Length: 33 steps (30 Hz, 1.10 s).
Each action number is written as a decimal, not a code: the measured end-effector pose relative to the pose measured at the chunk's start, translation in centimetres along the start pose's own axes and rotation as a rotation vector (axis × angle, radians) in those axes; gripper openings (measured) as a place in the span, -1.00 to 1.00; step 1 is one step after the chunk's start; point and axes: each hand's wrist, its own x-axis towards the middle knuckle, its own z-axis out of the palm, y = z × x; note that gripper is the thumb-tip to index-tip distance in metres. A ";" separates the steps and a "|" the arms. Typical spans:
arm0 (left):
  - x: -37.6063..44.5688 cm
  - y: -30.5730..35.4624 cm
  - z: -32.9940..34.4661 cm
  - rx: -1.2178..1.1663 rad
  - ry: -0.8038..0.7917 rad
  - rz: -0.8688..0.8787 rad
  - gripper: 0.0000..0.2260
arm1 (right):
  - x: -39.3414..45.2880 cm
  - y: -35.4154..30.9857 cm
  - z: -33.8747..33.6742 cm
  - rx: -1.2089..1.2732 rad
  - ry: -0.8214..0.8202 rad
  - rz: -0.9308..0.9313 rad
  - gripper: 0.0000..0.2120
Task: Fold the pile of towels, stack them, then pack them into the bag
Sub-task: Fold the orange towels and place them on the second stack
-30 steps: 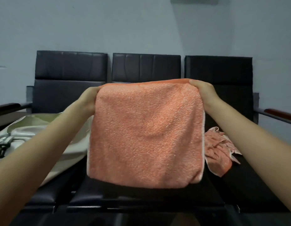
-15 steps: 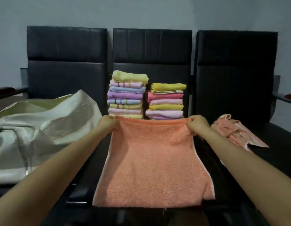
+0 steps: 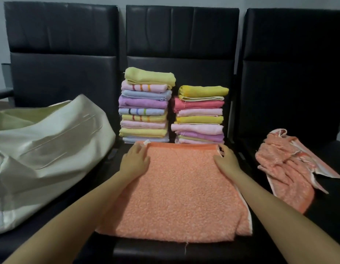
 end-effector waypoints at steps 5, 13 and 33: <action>-0.8 0.7 -0.5 0.018 0.064 -0.142 -0.50 | -0.7 0.4 -1.2 -0.126 -0.030 0.003 -0.52; -7.7 5.4 -2.1 -0.104 0.029 0.173 -0.60 | -6.4 0.5 -4.9 -0.159 0.052 0.196 -0.58; -17.5 8.9 -1.1 0.051 -0.189 0.373 -0.13 | -19.9 1.8 -8.7 0.467 0.096 0.075 -0.73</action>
